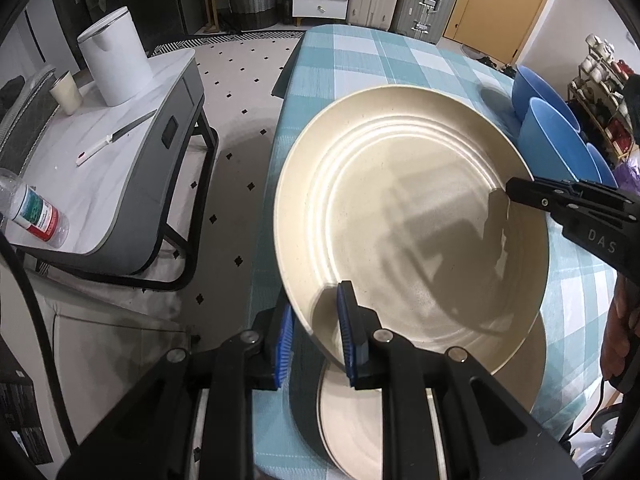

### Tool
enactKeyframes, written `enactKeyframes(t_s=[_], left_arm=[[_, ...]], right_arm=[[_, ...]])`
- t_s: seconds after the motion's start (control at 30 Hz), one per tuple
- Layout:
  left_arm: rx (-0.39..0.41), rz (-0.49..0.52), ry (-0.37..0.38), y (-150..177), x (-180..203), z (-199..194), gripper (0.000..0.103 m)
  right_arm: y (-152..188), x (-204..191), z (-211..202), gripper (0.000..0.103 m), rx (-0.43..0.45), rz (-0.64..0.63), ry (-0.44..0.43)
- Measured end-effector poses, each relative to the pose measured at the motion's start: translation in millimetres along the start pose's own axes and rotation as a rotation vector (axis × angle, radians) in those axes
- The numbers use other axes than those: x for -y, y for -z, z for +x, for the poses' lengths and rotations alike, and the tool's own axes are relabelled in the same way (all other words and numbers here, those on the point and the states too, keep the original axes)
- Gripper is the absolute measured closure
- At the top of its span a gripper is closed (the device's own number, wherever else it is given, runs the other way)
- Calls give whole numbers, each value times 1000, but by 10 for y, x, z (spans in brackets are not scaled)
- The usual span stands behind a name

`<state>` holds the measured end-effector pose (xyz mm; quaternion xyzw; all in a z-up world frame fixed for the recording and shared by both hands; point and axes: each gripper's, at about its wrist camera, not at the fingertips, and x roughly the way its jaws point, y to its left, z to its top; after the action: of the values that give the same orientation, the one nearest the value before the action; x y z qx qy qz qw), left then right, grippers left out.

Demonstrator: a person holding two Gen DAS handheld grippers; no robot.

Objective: Organize plates and bowls
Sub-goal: 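Lower the cream plate onto the stacked cream plates with both grippers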

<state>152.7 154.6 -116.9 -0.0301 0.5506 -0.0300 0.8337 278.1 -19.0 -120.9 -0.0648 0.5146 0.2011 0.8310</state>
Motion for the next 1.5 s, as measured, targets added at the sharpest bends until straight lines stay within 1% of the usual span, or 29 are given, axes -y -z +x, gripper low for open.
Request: enactKeyframes(t_s=[0.2,0.4,0.77,1.17,1.3,1.5], left_arm=[[-11,0,-4,181,20,-2,84],[-13,17,-24,346,71,-21,83],[-16,38,-59,515,137,-42,82],[-17,52,-67,700,180,-71,82],[-14,67,-85,722,219,-73,81],[-17,68,-81,771,224,-89,81]], right_arm=[[175,-66,-77,91,13,-29,8],[328,-77,-69,91,6,-22,-4],[571,-135,-103,91,24,-40,0],[801,-235,-101,91,50,-93,41],[869,-283,-110,91,66,-122,76],[966,-348,-130,89,69,-173,116]])
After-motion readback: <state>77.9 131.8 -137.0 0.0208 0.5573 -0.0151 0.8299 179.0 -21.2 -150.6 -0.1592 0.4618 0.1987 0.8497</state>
